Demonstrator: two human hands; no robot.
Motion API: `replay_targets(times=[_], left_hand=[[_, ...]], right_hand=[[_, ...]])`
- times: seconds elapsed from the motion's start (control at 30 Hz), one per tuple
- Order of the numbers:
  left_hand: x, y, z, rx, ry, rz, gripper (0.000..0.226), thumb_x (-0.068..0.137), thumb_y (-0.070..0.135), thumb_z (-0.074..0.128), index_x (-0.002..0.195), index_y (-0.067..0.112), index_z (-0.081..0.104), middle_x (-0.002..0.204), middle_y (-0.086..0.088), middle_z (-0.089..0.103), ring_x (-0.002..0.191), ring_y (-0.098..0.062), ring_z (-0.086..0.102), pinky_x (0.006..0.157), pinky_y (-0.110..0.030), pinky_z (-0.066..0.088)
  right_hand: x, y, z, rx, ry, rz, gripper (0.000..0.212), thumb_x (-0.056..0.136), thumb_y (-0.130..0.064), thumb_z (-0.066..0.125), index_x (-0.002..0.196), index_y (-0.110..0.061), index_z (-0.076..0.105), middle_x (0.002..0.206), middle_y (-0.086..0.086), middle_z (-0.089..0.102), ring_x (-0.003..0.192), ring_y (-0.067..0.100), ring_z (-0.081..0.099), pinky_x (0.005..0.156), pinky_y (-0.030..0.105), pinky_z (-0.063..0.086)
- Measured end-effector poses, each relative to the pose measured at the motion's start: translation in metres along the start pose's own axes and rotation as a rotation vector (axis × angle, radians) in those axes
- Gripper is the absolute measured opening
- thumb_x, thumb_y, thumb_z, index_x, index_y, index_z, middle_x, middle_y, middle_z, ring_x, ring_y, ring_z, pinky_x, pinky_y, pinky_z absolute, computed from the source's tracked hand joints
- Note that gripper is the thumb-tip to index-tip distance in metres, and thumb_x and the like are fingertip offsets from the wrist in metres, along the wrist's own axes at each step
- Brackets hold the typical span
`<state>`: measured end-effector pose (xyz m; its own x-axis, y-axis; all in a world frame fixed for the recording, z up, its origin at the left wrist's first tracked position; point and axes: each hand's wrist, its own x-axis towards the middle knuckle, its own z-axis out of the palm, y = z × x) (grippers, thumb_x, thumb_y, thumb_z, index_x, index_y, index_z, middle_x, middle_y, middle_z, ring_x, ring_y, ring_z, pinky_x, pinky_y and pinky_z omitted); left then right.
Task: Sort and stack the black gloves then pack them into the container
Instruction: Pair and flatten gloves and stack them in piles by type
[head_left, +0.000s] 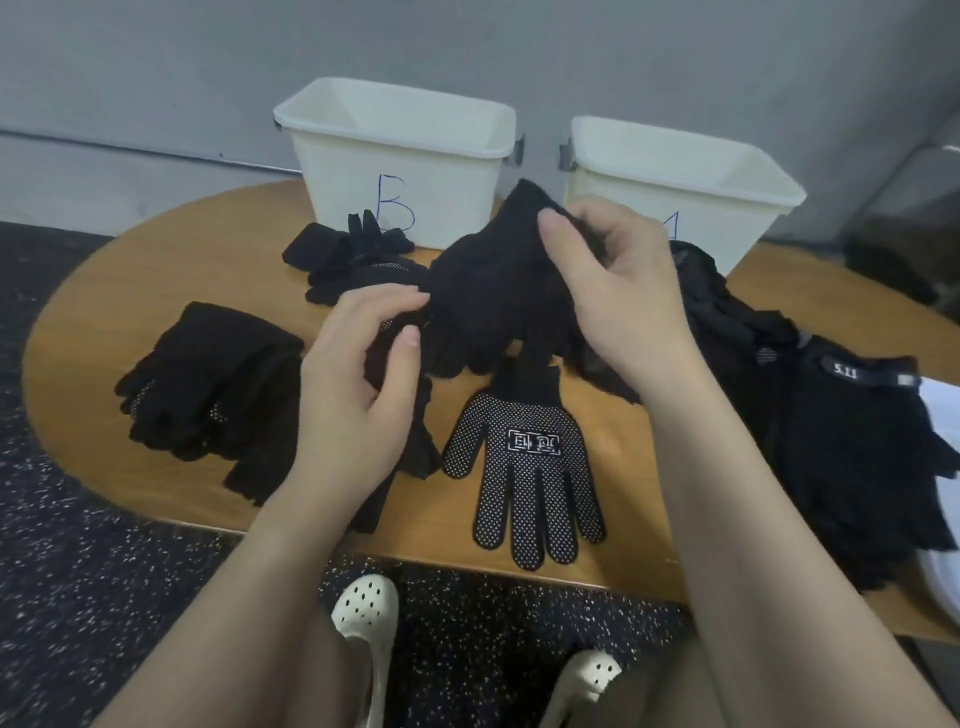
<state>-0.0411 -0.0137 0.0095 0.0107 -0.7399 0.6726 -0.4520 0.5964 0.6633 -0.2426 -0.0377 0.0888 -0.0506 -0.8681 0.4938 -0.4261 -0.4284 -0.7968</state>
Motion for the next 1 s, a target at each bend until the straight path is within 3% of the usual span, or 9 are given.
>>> replay_targets(times=[0.13,0.23,0.4,0.5,0.6,0.73,0.83,0.93,1.0], left_hand=[[-0.001,0.016,0.004,-0.182,-0.011,-0.149,0.028,0.104,0.014,0.053,0.13,0.012,0.062,0.125,0.002,0.068,0.121,-0.012,0.063,0.106,-0.032,0.05],[-0.002,0.029,0.003,-0.255,-0.036,-0.184,0.024,0.105,0.011,0.052,0.126,0.009,0.063,0.117,0.002,0.072,0.113,-0.008,0.066,0.099,-0.02,0.05],[-0.009,0.051,0.01,-0.343,-0.101,-0.232,0.026,0.103,0.009,0.056,0.128,0.01,0.062,0.12,0.003,0.07,0.115,-0.009,0.065,0.103,-0.024,0.05],[-0.015,0.059,0.015,-0.354,-0.146,-0.215,0.03,0.1,0.011,0.061,0.128,0.019,0.061,0.123,0.006,0.069,0.119,-0.01,0.064,0.107,-0.032,0.05],[-0.021,0.059,0.021,-0.331,-0.149,-0.212,0.027,0.097,0.014,0.066,0.122,0.018,0.058,0.12,0.0,0.068,0.118,-0.017,0.064,0.106,-0.043,0.05],[-0.022,0.065,0.026,-0.16,-0.024,-0.104,0.022,0.091,0.014,0.07,0.102,0.016,0.051,0.109,-0.003,0.062,0.105,-0.015,0.062,0.095,-0.031,0.052],[-0.017,0.072,0.03,-0.072,0.021,0.004,0.016,0.092,0.012,0.069,0.105,0.01,0.06,0.109,-0.004,0.06,0.104,-0.014,0.059,0.091,-0.019,0.046],[-0.015,0.079,0.031,-0.151,-0.065,-0.051,0.019,0.095,0.02,0.065,0.113,0.013,0.064,0.107,0.002,0.063,0.105,-0.018,0.062,0.092,-0.025,0.05],[-0.015,0.081,0.032,-0.182,-0.107,-0.065,0.024,0.095,0.026,0.064,0.116,0.015,0.064,0.106,0.003,0.064,0.105,-0.019,0.062,0.093,-0.027,0.05]], right_hand=[[-0.009,-0.019,-0.024,0.17,0.001,0.036,0.027,0.102,-0.023,0.059,0.088,-0.003,0.07,0.085,0.021,0.07,0.08,0.022,0.064,0.066,0.043,0.051],[-0.019,-0.027,-0.039,0.279,-0.02,0.098,0.024,0.102,-0.023,0.06,0.085,-0.01,0.072,0.084,0.008,0.071,0.081,0.021,0.066,0.069,0.034,0.05],[-0.035,-0.03,-0.053,0.307,-0.049,0.165,0.036,0.097,-0.032,0.064,0.085,0.002,0.066,0.086,0.02,0.062,0.081,0.028,0.058,0.073,0.043,0.043],[-0.042,-0.032,-0.057,0.259,-0.102,0.187,0.025,0.1,-0.029,0.061,0.081,-0.018,0.073,0.083,0.008,0.068,0.079,0.022,0.063,0.072,0.038,0.047],[-0.046,-0.029,-0.056,0.272,-0.142,0.189,0.027,0.101,-0.029,0.061,0.078,-0.023,0.073,0.081,0.002,0.069,0.078,0.019,0.064,0.071,0.036,0.049],[-0.051,-0.027,-0.057,0.194,-0.165,0.227,0.027,0.103,-0.02,0.062,0.081,-0.012,0.073,0.069,-0.005,0.068,0.057,0.002,0.058,0.053,0.013,0.042],[-0.05,-0.03,-0.062,0.143,-0.183,0.26,0.026,0.1,-0.023,0.067,0.082,-0.008,0.079,0.077,0.013,0.075,0.061,0.01,0.061,0.055,0.021,0.042],[-0.048,-0.032,-0.065,0.115,-0.209,0.279,0.03,0.098,-0.027,0.068,0.079,-0.005,0.077,0.088,0.033,0.067,0.067,0.026,0.056,0.062,0.036,0.04],[-0.047,-0.034,-0.065,0.132,-0.206,0.288,0.033,0.098,-0.025,0.068,0.082,0.002,0.075,0.09,0.036,0.065,0.067,0.027,0.055,0.062,0.037,0.041]])
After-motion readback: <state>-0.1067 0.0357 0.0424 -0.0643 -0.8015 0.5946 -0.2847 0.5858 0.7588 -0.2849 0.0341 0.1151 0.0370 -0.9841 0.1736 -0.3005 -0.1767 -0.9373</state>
